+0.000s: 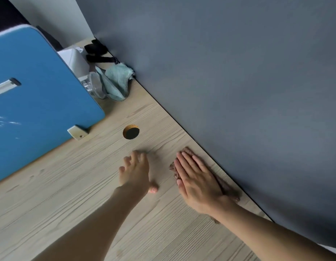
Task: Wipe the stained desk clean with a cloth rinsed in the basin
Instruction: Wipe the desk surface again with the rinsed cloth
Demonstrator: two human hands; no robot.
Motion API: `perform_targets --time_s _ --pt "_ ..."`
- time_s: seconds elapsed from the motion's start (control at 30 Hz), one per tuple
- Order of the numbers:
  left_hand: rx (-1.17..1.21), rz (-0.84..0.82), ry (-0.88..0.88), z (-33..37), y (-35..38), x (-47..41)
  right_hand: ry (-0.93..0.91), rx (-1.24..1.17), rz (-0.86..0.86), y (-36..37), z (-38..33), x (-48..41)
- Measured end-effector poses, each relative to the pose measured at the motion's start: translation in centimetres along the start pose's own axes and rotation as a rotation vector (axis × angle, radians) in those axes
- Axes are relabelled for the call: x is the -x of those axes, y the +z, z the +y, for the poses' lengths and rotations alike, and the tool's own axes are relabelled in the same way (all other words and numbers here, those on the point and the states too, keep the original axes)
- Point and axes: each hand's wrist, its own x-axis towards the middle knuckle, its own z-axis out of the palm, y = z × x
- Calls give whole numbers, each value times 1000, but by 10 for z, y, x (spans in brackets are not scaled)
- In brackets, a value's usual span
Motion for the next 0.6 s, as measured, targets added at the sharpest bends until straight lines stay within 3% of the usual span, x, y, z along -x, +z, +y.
perform_targets --time_s 0.07,0.27,0.37,0.47,0.6 --pt "9 24 21 -4 2 -1 -28 30 -8 0 9 -11" --pt "153 17 99 -21 -9 -7 263 40 68 4 9 -58" --pt "224 26 39 -32 -23 -21 151 32 42 4 -14 -52" --pt "140 4 -93 -36 -25 -34 -25 9 -4 3 -12 -57" --pt "109 -38 -114 -36 -20 -41 54 45 29 3 11 -95"
